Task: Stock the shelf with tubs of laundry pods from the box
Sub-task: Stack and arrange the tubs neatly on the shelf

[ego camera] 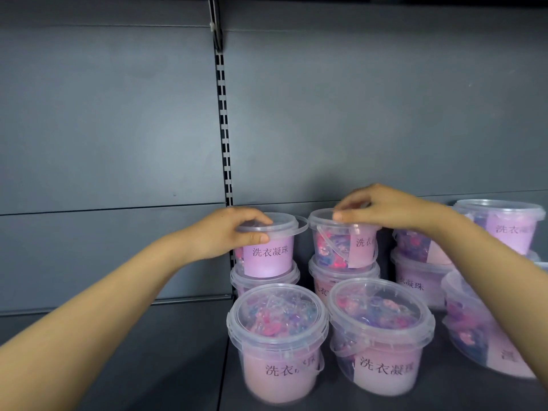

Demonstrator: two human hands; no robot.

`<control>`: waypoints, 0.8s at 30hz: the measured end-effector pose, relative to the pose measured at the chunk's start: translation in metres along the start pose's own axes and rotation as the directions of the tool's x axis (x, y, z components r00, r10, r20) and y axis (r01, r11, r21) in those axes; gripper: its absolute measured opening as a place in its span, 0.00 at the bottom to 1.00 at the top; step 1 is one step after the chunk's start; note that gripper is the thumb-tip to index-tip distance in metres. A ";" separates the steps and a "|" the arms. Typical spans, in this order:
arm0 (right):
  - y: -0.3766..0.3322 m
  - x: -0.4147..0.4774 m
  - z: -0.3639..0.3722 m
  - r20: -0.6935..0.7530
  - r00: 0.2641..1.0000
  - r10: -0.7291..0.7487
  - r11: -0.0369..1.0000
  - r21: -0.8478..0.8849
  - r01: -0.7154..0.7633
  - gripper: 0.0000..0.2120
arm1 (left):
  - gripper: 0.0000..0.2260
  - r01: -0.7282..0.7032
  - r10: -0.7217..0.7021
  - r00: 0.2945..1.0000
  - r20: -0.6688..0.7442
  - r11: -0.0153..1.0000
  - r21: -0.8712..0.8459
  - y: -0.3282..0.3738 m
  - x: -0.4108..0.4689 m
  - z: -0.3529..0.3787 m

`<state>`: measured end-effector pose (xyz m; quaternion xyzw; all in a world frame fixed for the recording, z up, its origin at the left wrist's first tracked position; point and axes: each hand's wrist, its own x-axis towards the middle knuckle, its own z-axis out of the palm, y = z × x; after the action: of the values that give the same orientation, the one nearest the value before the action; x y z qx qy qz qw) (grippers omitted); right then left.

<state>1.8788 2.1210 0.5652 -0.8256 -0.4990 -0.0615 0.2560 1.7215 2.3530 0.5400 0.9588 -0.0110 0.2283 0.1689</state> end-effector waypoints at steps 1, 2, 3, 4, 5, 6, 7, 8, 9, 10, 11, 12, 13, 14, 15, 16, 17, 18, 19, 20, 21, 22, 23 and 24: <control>0.005 -0.005 -0.006 0.076 0.997 0.017 0.997 0.078 -0.023 0.11 | 0.14 -0.003 0.003 1.000 0.003 1.000 -0.004 -0.001 0.000 0.000; 0.011 -0.009 -0.009 0.122 0.992 0.022 0.994 0.103 -0.034 0.13 | 0.14 -0.005 0.005 1.000 0.005 1.000 -0.016 -0.003 -0.001 0.000; 0.016 -0.012 -0.009 0.136 0.990 0.024 0.993 0.108 -0.039 0.14 | 0.14 -0.003 0.003 1.000 0.004 0.999 -0.034 -0.004 -0.001 0.002; 0.020 -0.013 -0.007 0.118 0.993 0.025 0.993 0.115 -0.038 0.15 | 0.13 -0.001 0.001 1.000 0.000 0.999 -0.052 -0.004 -0.001 0.003; 0.022 -0.012 -0.004 0.078 0.997 0.025 0.991 0.128 -0.035 0.16 | 0.13 -0.003 0.003 1.000 -0.007 0.998 -0.065 -0.005 -0.002 0.005; 0.022 -0.011 0.000 0.028 0.999 0.022 0.991 0.129 -0.026 0.17 | 0.13 -0.009 0.008 1.000 -0.017 0.997 -0.072 -0.005 -0.002 0.006; 0.020 -0.009 0.004 -0.024 1.000 0.016 0.995 0.099 -0.014 0.17 | 0.13 -0.014 0.012 1.000 -0.025 0.997 -0.078 -0.006 -0.003 0.008; 0.017 -0.008 0.008 -0.068 0.998 0.005 0.999 0.042 -0.002 0.18 | 0.13 -0.014 0.011 1.000 -0.029 0.996 -0.091 -0.006 -0.003 0.009; 0.013 -0.006 0.011 -0.103 0.995 -0.008 1.000 -0.025 0.005 0.18 | 0.13 -0.008 0.005 1.000 -0.030 0.994 -0.106 -0.007 -0.003 0.010; 0.010 -0.003 0.015 -0.130 0.991 -0.025 0.996 -0.089 0.014 0.19 | 0.13 -0.003 -0.001 0.999 -0.032 0.993 -0.118 -0.007 -0.003 0.010; 0.007 -0.001 0.018 -0.151 0.988 -0.040 0.990 -0.142 0.019 0.19 | 0.13 0.001 -0.005 0.999 -0.035 0.993 -0.119 -0.008 -0.003 0.010; 0.005 0.001 0.021 -0.171 0.984 -0.054 0.983 -0.182 0.022 0.20 | 0.13 0.003 -0.007 0.999 -0.039 0.994 -0.113 -0.008 -0.003 0.010; 0.003 0.003 0.025 -0.190 0.979 -0.071 0.977 -0.212 0.029 0.20 | 0.14 0.002 -0.007 0.999 -0.045 0.994 -0.110 -0.008 -0.003 0.010; 0.002 0.004 0.028 -0.213 0.973 -0.085 0.971 -0.237 0.033 0.21 | 0.14 0.000 -0.006 0.999 -0.052 0.994 -0.112 -0.008 -0.003 0.011; 0.001 0.005 0.031 -0.240 0.966 -0.093 0.966 -0.258 0.029 0.22 | 0.14 -0.001 -0.006 0.998 -0.061 0.993 -0.120 -0.007 -0.004 0.013; 0.000 0.006 0.034 -0.267 0.959 -0.098 0.960 -0.278 0.021 0.22 | 0.14 0.001 -0.010 0.997 -0.072 0.991 -0.132 -0.007 -0.005 0.015; -0.001 0.006 0.037 -0.289 0.952 -0.102 0.954 -0.299 0.012 0.22 | 0.13 0.003 -0.016 0.996 -0.087 0.990 -0.143 -0.006 -0.006 0.017; -0.001 0.006 0.039 -0.301 0.948 -0.102 0.951 -0.310 0.004 0.22 | 0.12 0.002 -0.018 0.994 -0.108 0.990 -0.144 -0.006 -0.007 0.019; -0.002 0.004 0.040 -0.309 0.946 -0.097 0.957 -0.290 0.003 0.22 | 0.12 -0.004 -0.014 0.991 -0.137 0.992 -0.130 -0.007 -0.008 0.021; -0.001 0.002 0.040 -0.323 0.943 -0.083 0.973 -0.230 0.007 0.21 | 0.13 -0.011 -0.008 0.985 -0.172 0.994 -0.107 -0.008 -0.010 0.024; 0.000 -0.002 0.039 -0.340 0.938 -0.065 0.989 -0.144 0.017 0.22 | 0.15 -0.010 -0.009 0.978 -0.210 0.996 -0.088 -0.009 -0.012 0.026; 0.002 -0.006 0.038 -0.370 0.928 -0.042 0.998 -0.066 0.019 0.23 | 0.17 0.005 -0.025 0.969 -0.245 0.997 -0.081 -0.010 -0.014 0.028; 0.004 -0.011 0.037 -0.410 0.912 -0.015 1.000 -0.029 0.004 0.26 | 0.21 0.032 -0.057 0.959 -0.276 0.995 -0.094 -0.011 -0.018 0.031; 0.006 -0.015 0.038 -0.443 0.896 0.026 0.999 -0.027 -0.042 0.31 | 0.24 0.067 -0.103 0.949 -0.298 0.989 -0.129 -0.012 -0.022 0.034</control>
<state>1.8711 2.1256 0.5250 -0.8031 -0.4122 -0.2517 0.3490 1.7182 2.3518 0.4981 0.9003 0.0428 0.3643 0.2344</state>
